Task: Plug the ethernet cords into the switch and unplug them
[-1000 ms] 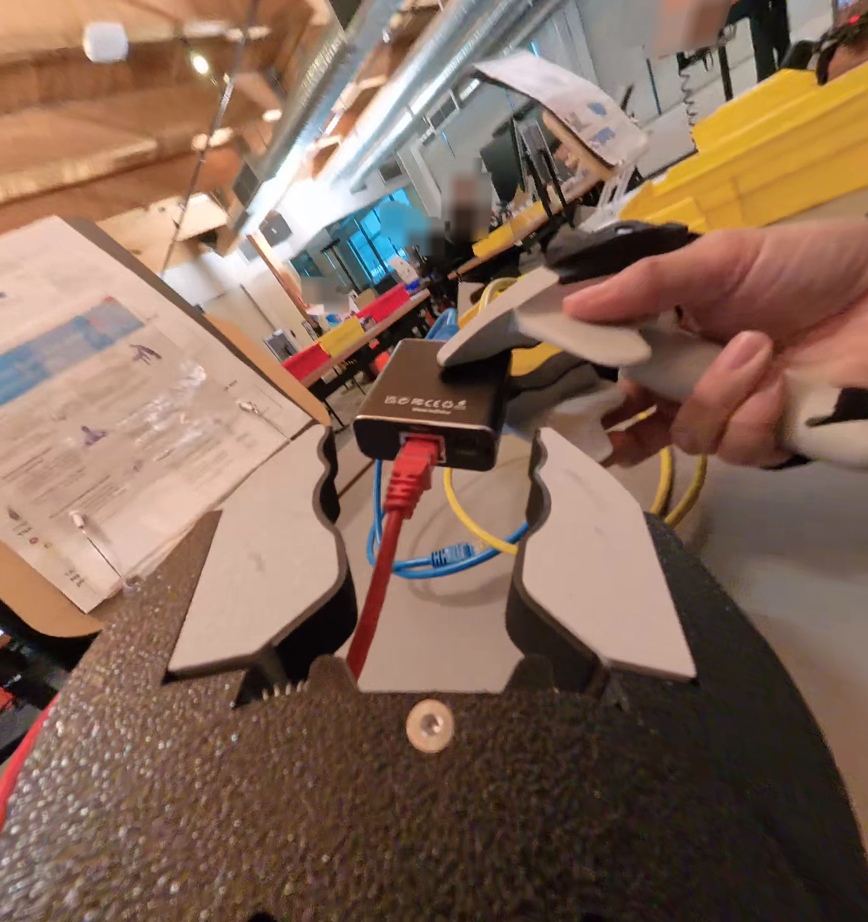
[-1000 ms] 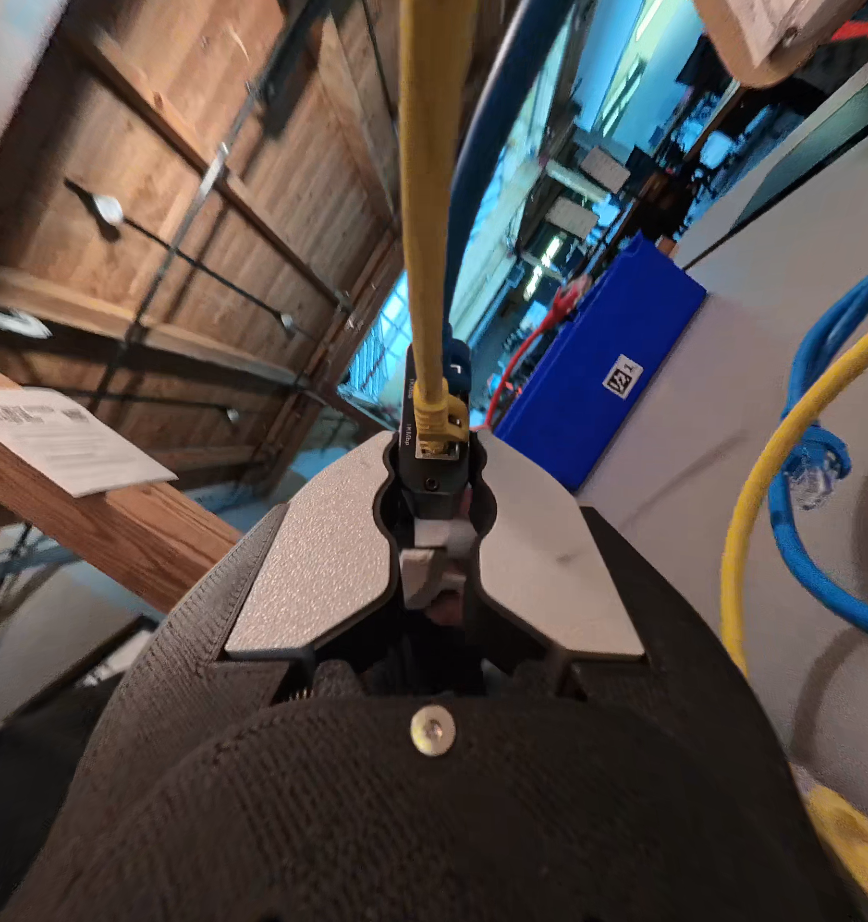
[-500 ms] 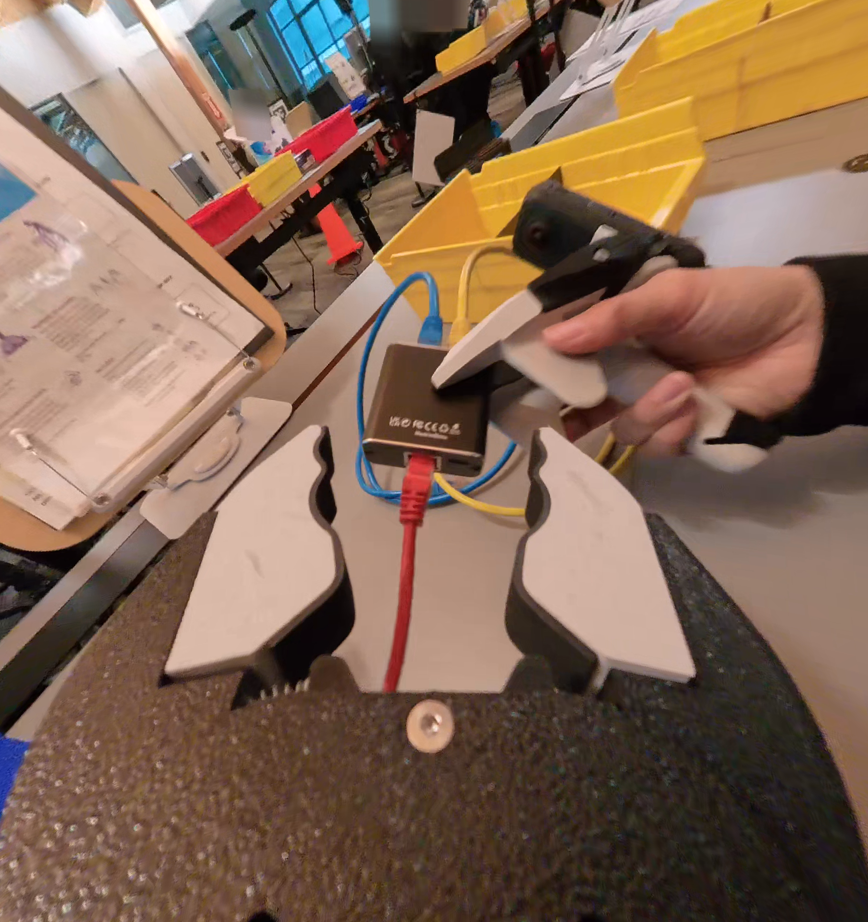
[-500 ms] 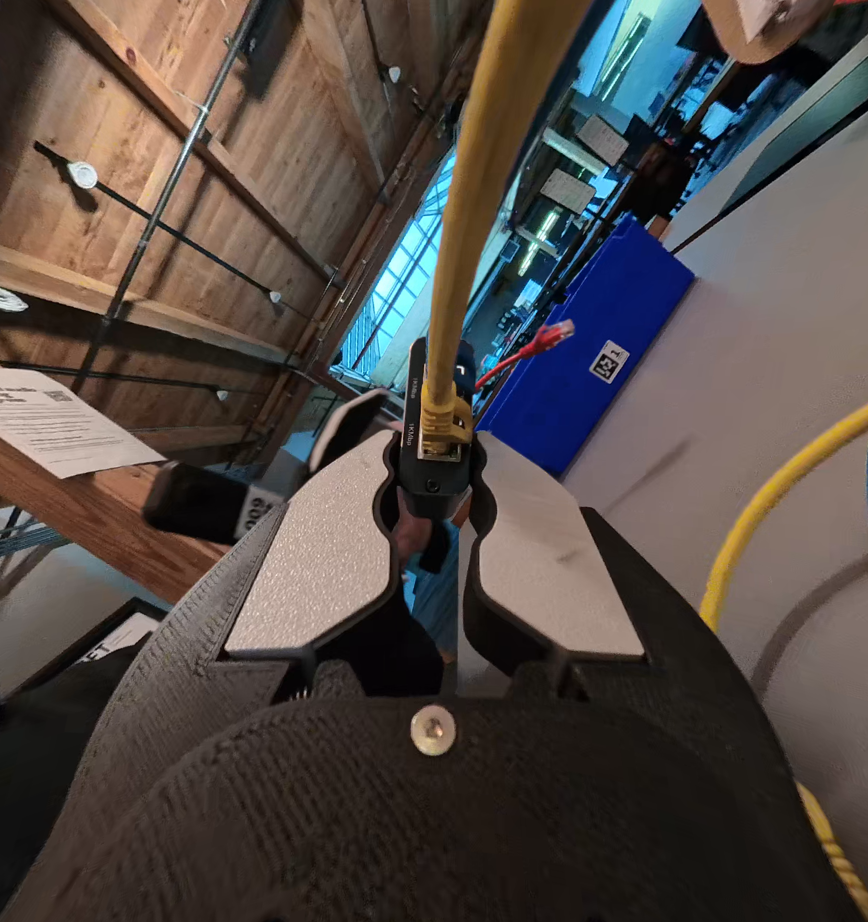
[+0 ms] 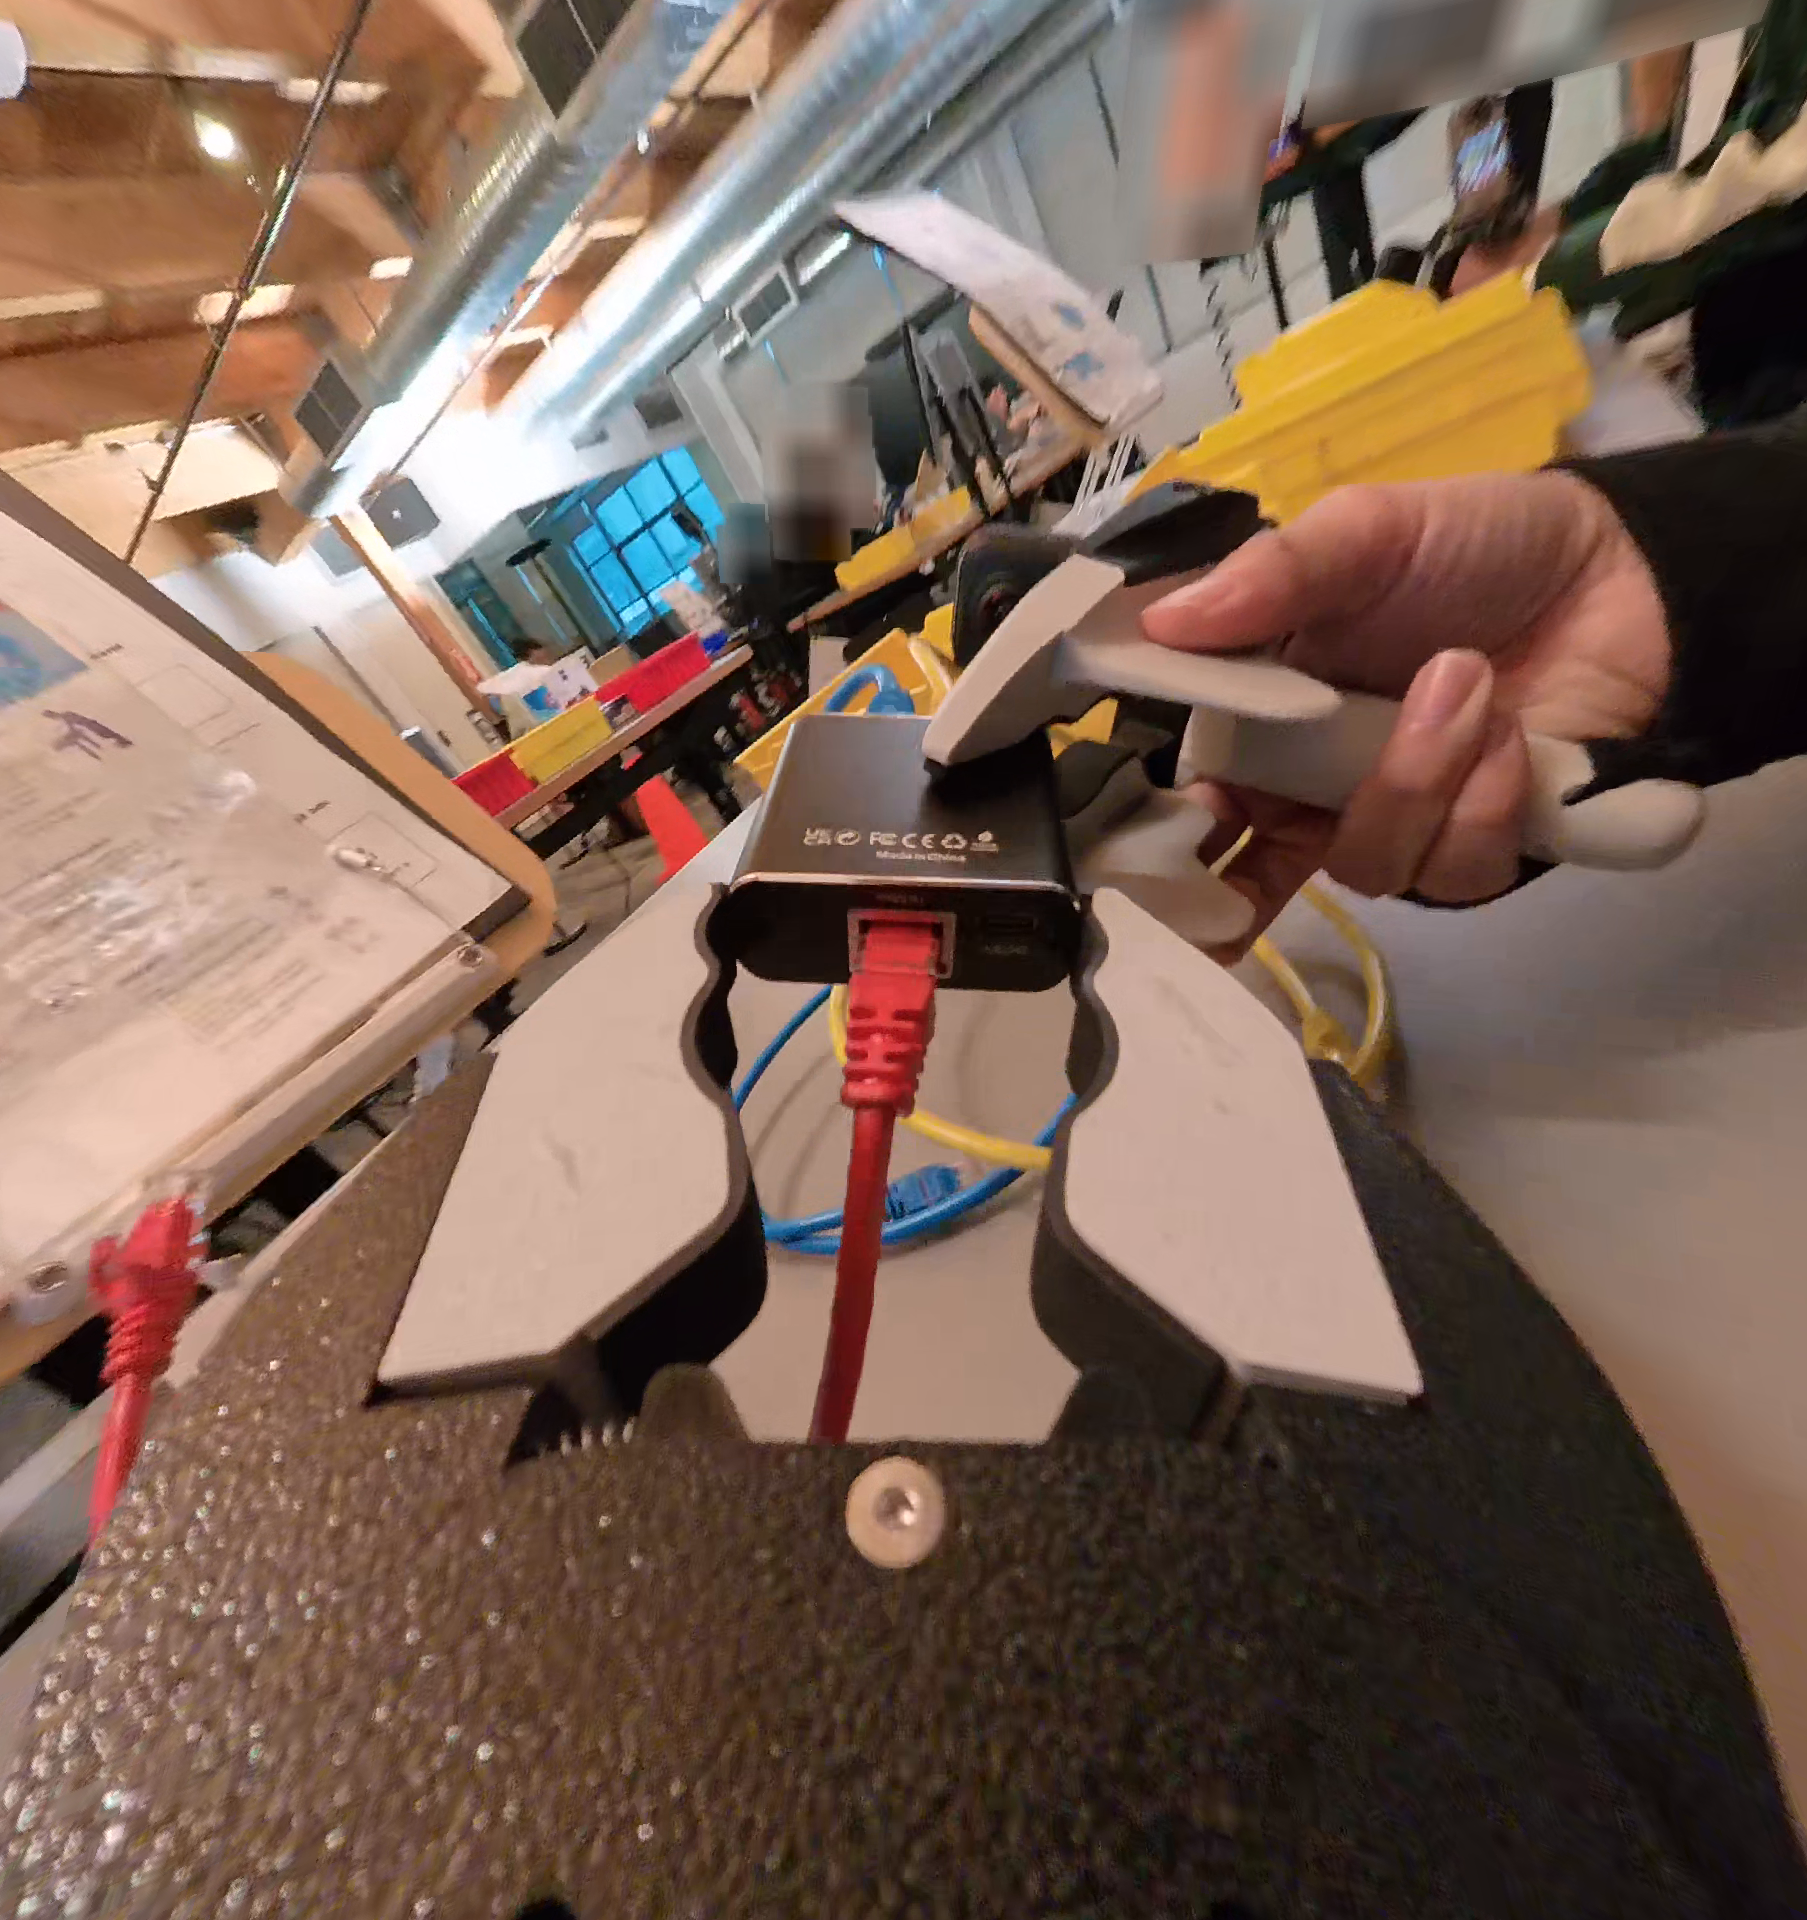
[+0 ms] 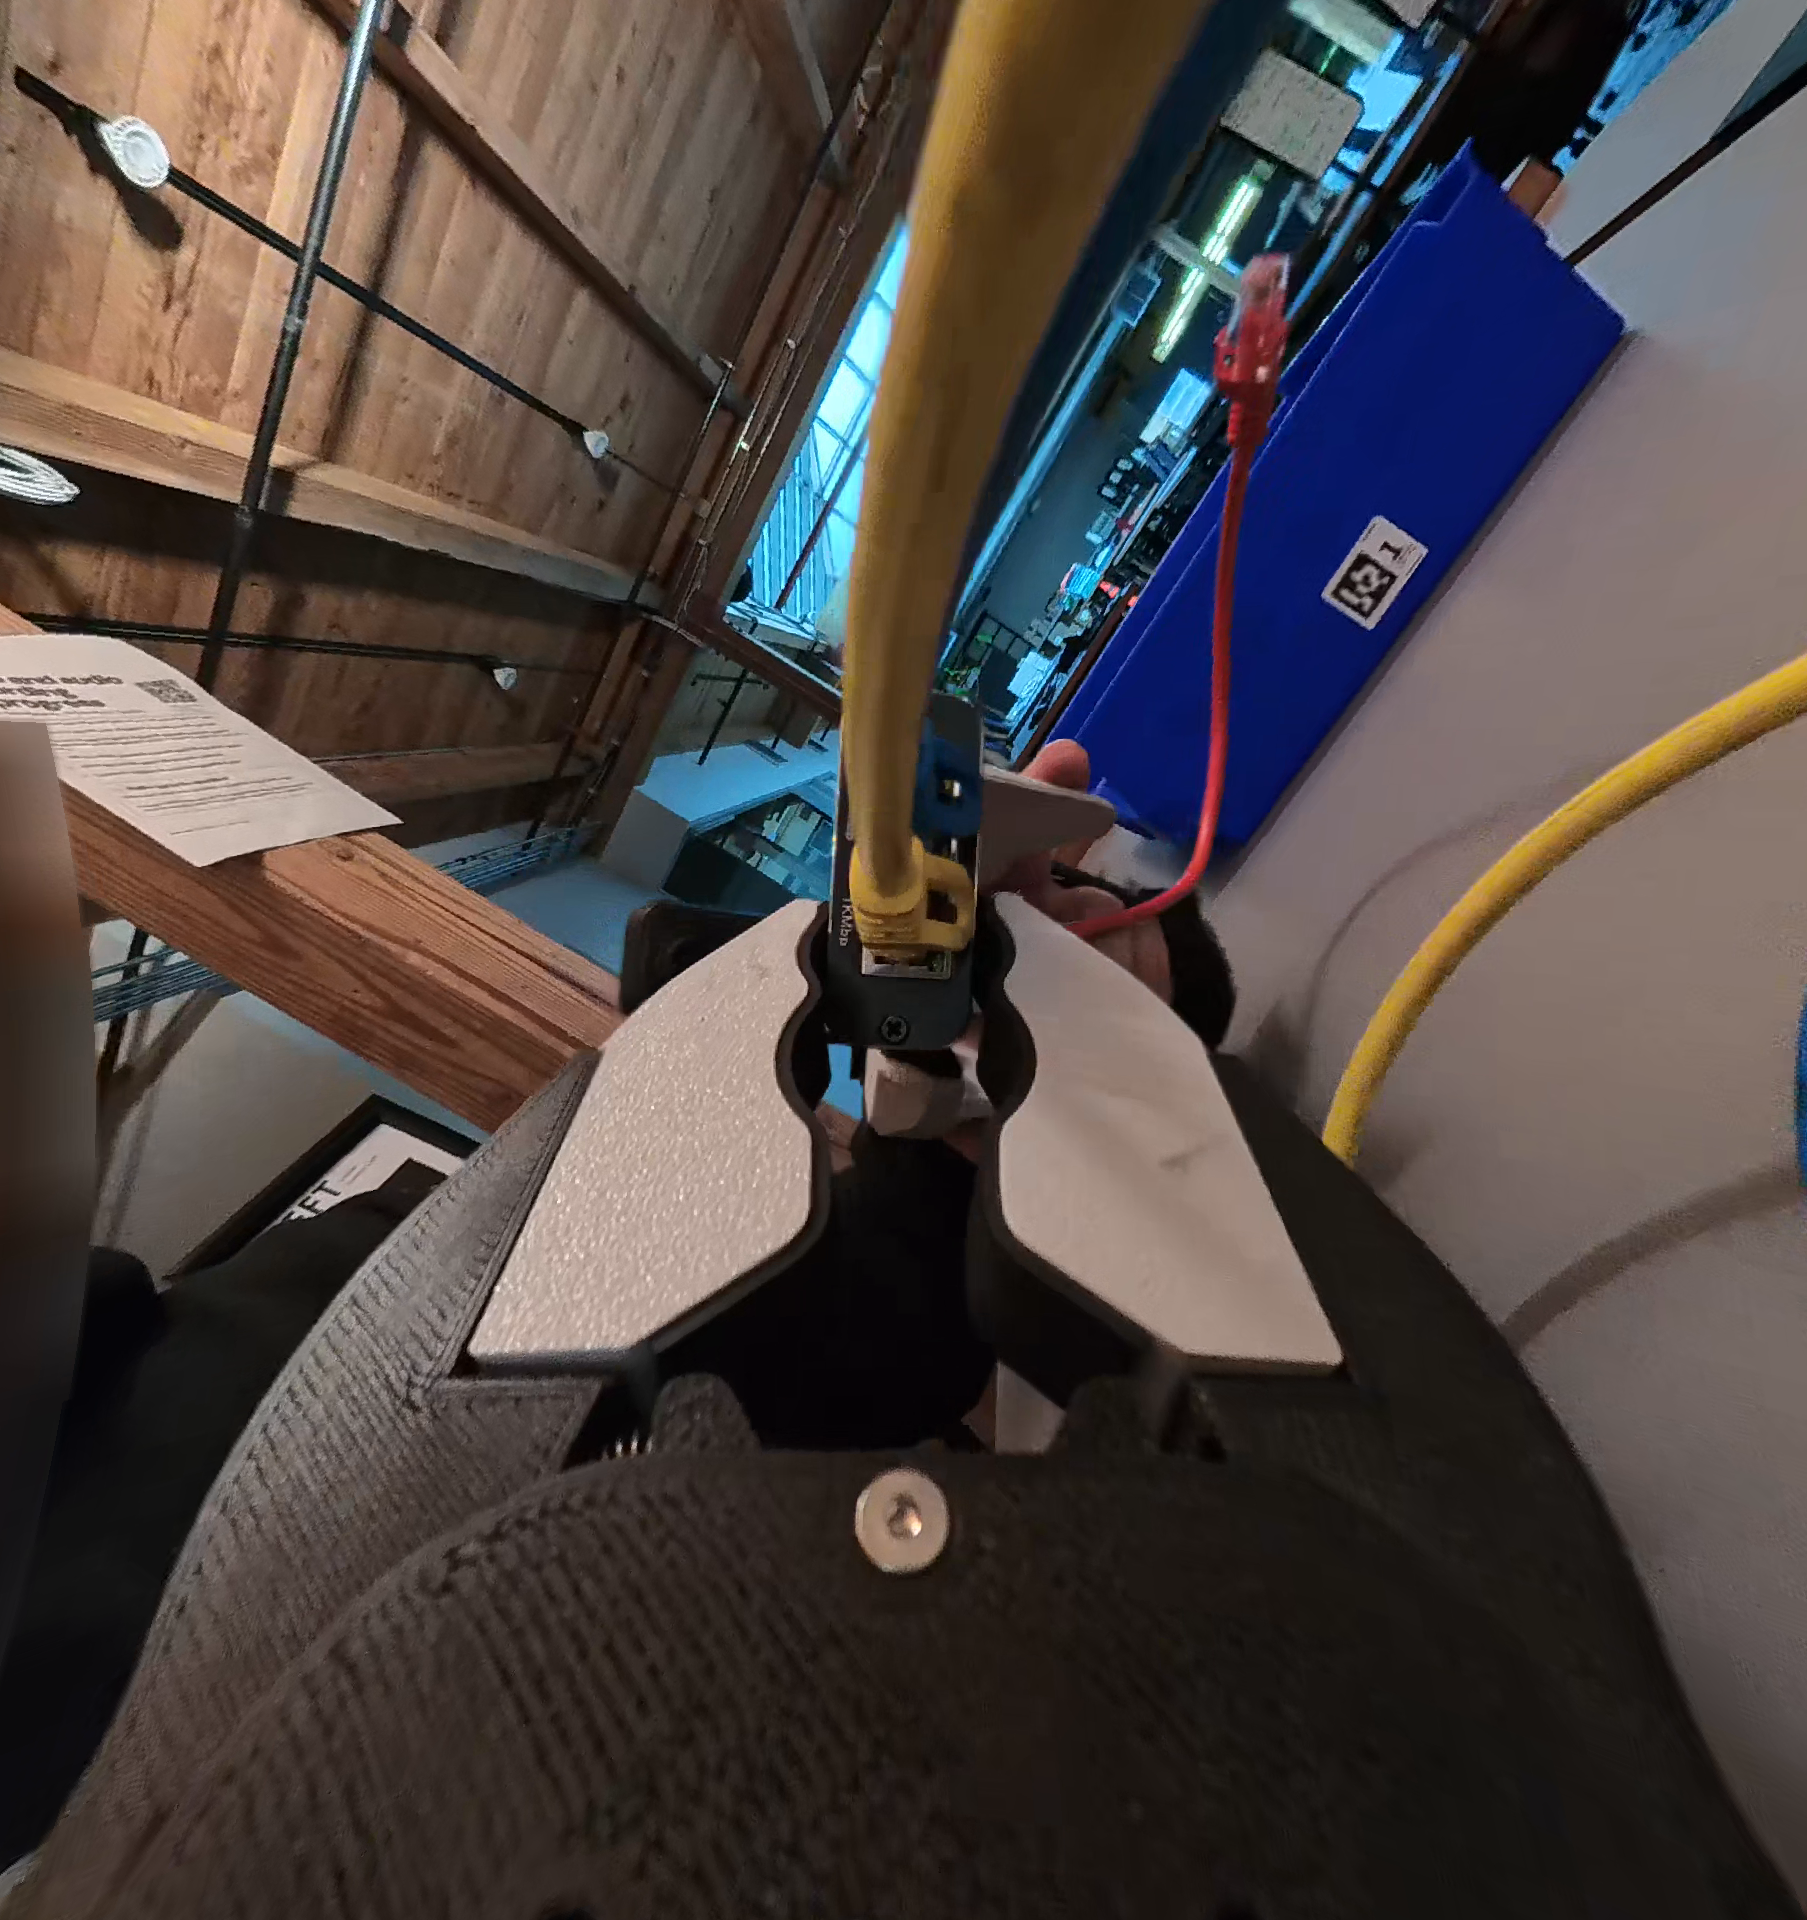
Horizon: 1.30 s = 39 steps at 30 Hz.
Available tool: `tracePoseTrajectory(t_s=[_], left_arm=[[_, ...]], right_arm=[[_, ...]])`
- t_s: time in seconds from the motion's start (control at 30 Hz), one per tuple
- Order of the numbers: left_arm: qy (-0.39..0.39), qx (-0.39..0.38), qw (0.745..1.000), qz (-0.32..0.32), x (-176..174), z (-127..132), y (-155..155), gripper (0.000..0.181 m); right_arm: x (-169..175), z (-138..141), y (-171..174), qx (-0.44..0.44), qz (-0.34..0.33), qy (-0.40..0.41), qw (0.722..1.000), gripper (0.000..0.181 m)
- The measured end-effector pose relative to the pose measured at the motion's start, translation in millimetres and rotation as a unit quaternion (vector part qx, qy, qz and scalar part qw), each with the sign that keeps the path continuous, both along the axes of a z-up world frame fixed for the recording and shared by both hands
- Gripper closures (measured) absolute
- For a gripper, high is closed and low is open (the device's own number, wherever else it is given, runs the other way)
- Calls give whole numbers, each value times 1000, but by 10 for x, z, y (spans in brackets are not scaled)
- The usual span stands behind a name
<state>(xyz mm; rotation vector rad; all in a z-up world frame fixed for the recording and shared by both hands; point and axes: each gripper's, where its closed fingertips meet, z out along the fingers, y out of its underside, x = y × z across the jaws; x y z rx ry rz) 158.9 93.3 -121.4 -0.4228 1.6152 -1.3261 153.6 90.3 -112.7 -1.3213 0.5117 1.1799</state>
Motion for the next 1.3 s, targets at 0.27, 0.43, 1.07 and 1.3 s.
tracePoseTrajectory(t_s=[0.27, 0.43, 1.07, 1.3], left_arm=[[13, -58, 998, -37, -89, -30, 8, 120], [25, -38, 999, -27, -85, -127, 47, 120], [7, 19, 999, -42, -214, -67, 20, 104], [4, 44, 998, -37, -187, -127, -34, 117]], right_arm=[[-68, -61, 17, 2, 30, 19, 999, 156], [-65, -159, 52, -13, 32, 20, 999, 156], [-320, -253, 15, -54, 96, -72, 991, 156], [-449, -210, -2, -49, 129, -89, 986, 156]])
